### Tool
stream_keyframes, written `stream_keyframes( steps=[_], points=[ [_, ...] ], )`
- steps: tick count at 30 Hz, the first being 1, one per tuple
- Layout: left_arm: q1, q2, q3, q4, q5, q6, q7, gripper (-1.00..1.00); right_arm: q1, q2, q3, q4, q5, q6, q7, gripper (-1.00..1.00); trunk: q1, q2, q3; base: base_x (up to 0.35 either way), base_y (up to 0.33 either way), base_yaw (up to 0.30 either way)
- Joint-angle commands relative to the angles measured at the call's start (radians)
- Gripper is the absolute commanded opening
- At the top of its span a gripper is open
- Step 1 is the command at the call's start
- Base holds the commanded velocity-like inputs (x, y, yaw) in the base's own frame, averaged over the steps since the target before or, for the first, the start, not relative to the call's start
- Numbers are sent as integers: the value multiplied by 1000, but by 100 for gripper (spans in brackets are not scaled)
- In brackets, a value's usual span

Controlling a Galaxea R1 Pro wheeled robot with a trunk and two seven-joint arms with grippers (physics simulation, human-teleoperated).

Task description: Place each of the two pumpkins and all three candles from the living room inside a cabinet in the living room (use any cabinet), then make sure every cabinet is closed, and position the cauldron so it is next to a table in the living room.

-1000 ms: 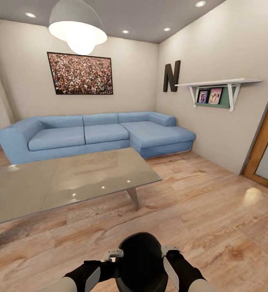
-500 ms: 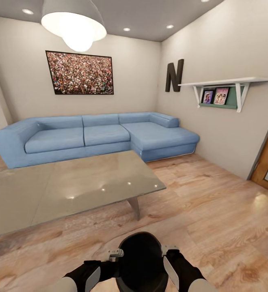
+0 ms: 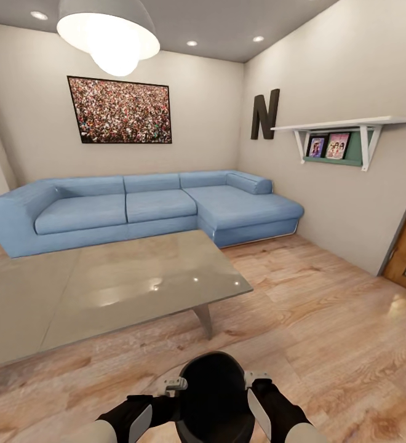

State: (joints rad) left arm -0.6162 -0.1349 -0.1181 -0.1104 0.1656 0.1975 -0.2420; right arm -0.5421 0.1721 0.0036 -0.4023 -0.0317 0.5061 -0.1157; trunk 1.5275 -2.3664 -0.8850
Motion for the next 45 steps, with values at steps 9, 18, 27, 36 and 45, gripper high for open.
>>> stream_keyframes(
  steps=[9,18,27,36,45],
  points=[
    [0,0,9,2,-17,3,1,-100,-1,0,7,-6,21,-3,-9,-100,0,-1,-1,1,0,0],
    [0,1,9,2,-17,3,1,-100,-1,0,7,-6,21,-3,-9,-100,0,-1,-1,0,0,0],
    [0,0,9,2,-17,2,1,-100,-1,0,7,-6,21,-3,-9,-100,23,-43,-20,0,0,0],
    [0,0,9,2,-17,2,1,-100,-1,0,7,-6,21,-3,-9,-100,57,-106,-48,0,0,0],
    [0,1,9,2,-17,2,1,-100,-1,0,7,-6,21,-3,-9,-100,75,-135,-80,0,0,0]
  ],
)
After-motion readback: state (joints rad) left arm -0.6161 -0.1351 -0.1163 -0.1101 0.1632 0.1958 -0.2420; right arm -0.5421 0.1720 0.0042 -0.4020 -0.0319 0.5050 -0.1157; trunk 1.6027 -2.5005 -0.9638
